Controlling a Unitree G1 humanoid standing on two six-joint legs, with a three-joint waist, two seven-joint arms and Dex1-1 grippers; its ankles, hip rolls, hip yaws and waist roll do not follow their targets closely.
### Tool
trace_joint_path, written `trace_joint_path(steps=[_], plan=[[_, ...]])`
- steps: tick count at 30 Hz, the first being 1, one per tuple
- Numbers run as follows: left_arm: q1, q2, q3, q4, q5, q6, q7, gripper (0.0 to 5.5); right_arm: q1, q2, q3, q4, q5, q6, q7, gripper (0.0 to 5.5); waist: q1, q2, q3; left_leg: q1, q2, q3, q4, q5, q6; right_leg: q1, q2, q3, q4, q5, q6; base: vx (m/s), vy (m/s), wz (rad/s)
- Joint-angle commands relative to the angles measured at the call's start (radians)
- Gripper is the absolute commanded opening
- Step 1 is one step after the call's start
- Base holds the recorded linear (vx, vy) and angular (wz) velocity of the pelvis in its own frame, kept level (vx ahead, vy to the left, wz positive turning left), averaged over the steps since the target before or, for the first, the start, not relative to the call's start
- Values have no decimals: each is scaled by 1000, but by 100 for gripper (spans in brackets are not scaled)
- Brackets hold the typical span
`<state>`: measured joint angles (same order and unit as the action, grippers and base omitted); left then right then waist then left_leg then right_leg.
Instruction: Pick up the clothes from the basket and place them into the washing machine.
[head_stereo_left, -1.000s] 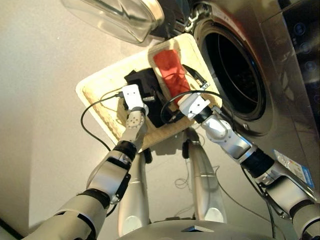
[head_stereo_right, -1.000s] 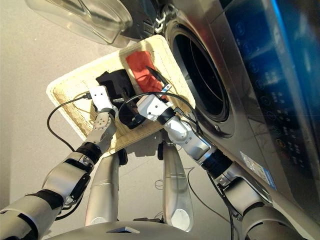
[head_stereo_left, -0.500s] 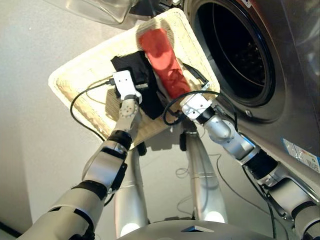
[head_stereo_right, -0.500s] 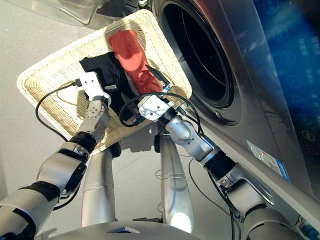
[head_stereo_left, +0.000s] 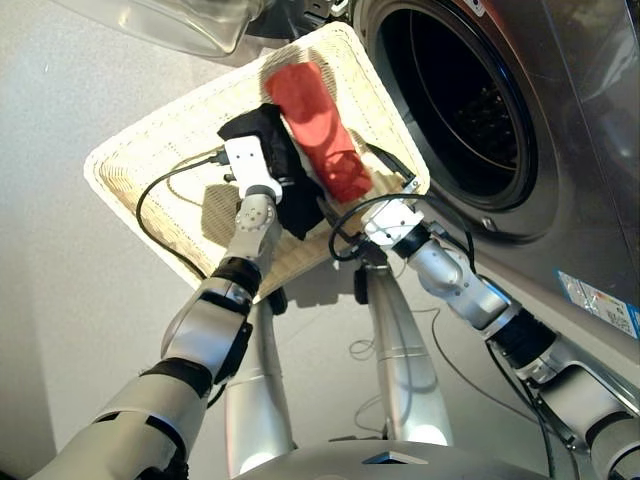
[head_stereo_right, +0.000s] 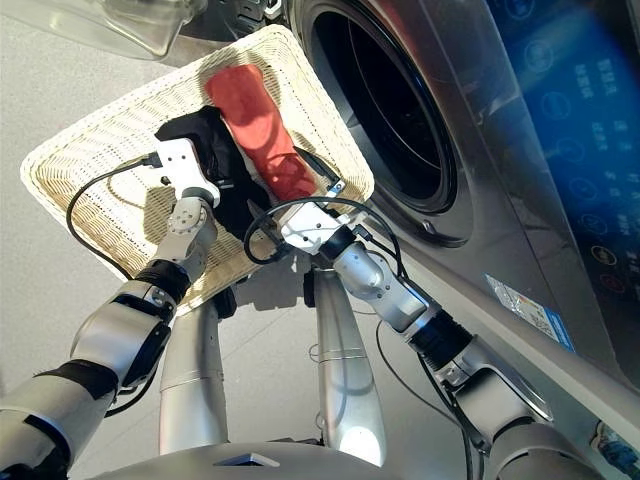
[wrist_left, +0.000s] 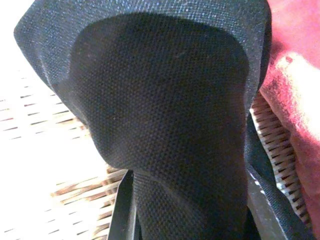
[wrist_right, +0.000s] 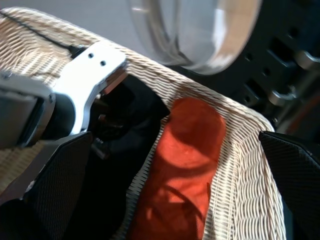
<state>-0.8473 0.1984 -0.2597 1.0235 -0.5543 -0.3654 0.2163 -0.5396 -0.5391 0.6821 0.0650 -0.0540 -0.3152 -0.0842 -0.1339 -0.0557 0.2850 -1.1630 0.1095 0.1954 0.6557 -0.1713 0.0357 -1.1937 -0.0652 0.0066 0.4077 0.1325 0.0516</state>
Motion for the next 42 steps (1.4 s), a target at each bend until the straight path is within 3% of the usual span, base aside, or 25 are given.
trace_joint_path(steps=[1,7,11,18,19,30,32,37,38,39,40,42], plan=[[67,2,25,-47,-34,-57,-15,0,-18,-26,23,-24,-97,-62,-7,550,19,43,-15,109,-46,-41,-132,14,-10,128,-31,-93,-5,-84,39,20,-46,254],[196,-31,6,-215,-103,-98,-50,0,-30,0,78,109,-189,-37,4,550,70,48,-20,279,-83,-56,-277,74,-34,295,-58,-131,-92,-63,50,22,-51,208],[259,-53,-23,-298,-122,-104,-71,0,-28,43,97,185,-216,-23,8,550,98,51,-16,394,-105,-64,-360,108,-45,408,-66,-156,-142,-59,53,24,-42,207],[300,-84,-53,-390,-162,-113,-81,0,-44,120,119,256,-227,-3,4,550,131,62,-2,519,-128,-90,-455,157,-53,541,-69,-189,-212,-54,54,3,-42,180],[305,-89,-55,-411,-170,-116,-78,0,-42,131,119,266,-222,-3,1,550,132,61,6,521,-134,-84,-466,191,-46,547,-75,-200,-222,-29,44,-84,-38,146],[340,-126,-92,-599,-256,-146,-72,0,-75,228,106,376,-243,33,-94,550,161,86,8,540,-143,-95,-476,202,-43,563,-76,-215,-213,-44,36,-8,-2,7],[357,-125,-101,-648,-276,-142,-80,0,-90,247,107,402,-252,43,-105,550,171,93,-4,548,-141,-105,-470,172,-48,569,-71,-208,-204,-71,44,100,-17,1],[391,-120,-121,-707,-307,-139,-92,0,-102,274,95,434,-259,54,-149,550,185,105,-19,547,-141,-105,-469,169,-46,565,-76,-209,-198,-73,44,20,-4,2],[394,-121,-131,-713,-317,-138,-96,0,-111,278,86,441,-256,56,-160,250,188,107,-21,547,-142,-106,-470,170,-45,565,-76,-209,-198,-73,44,0,0,0],[394,-121,-131,-713,-317,-138,-96,0,-111,278,86,441,-256,56,-160,52,188,107,-21,547,-142,-105,-470,170,-45,565,-76,-209,-198,-73,44,0,0,0],[395,-122,-137,-717,-320,-137,-97,0,-116,280,82,443,-256,57,-167,0,189,108,-22,546,-143,-105,-469,169,-45,565,-77,-208,-199,-73,44,0,0,0],[395,-122,-141,-723,-334,-138,-99,0,-125,281,78,445,-249,57,-174,0,191,110,-23,546,-143,-106,-470,169,-43,563,-78,-210,-197,-73,44,0,0,0]])
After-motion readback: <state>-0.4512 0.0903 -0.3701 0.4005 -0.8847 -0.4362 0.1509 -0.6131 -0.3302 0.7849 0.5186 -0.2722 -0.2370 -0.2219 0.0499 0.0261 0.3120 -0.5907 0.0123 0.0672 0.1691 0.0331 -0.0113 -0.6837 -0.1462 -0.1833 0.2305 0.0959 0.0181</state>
